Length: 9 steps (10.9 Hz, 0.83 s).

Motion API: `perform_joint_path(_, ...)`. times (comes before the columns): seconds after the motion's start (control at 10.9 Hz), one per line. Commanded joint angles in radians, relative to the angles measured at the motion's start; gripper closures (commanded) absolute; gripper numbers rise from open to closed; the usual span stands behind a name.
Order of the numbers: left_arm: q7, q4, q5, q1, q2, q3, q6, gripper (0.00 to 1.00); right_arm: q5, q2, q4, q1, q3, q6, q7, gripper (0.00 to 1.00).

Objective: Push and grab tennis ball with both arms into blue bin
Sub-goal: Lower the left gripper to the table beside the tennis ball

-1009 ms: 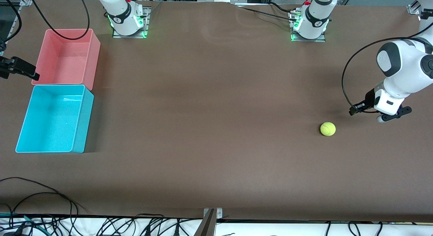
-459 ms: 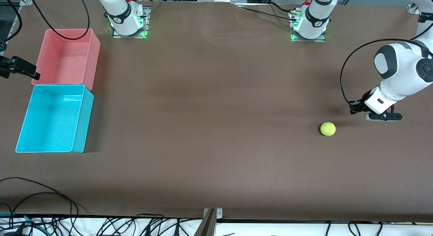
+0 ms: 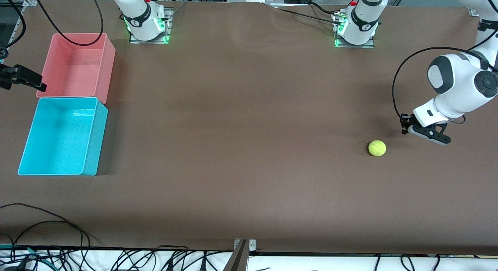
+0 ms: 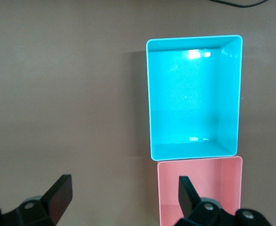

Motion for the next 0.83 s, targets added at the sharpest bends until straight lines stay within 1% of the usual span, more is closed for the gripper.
perform_joint_path(0.0, 0.346, 0.011, 0.020, 0.006, 0.057, 0.009, 0.040, 1.00, 0.019, 0.009, 0.015, 0.001, -0.001, -0.018, -0.001, 0.00)
perform_joint_path(0.28, 0.618, 0.016, 0.013, 0.005, 0.106, 0.008, 0.080, 1.00, 0.019, 0.011, 0.015, 0.001, -0.001, -0.018, -0.001, 0.00)
perform_joint_path(0.55, 0.867, 0.022, 0.017, -0.003, 0.157, 0.009, 0.181, 1.00, 0.019, 0.011, 0.015, 0.001, -0.001, -0.018, 0.000, 0.00)
perform_joint_path(0.64, 0.931, 0.051, 0.010, -0.005, 0.177, 0.008, 0.183, 1.00, 0.019, 0.011, 0.013, 0.001, -0.001, -0.018, 0.000, 0.00)
perform_joint_path(0.73, 0.955, 0.083, 0.009, -0.006, 0.193, 0.008, 0.183, 1.00, 0.020, 0.011, 0.013, 0.003, -0.001, -0.018, 0.000, 0.00)
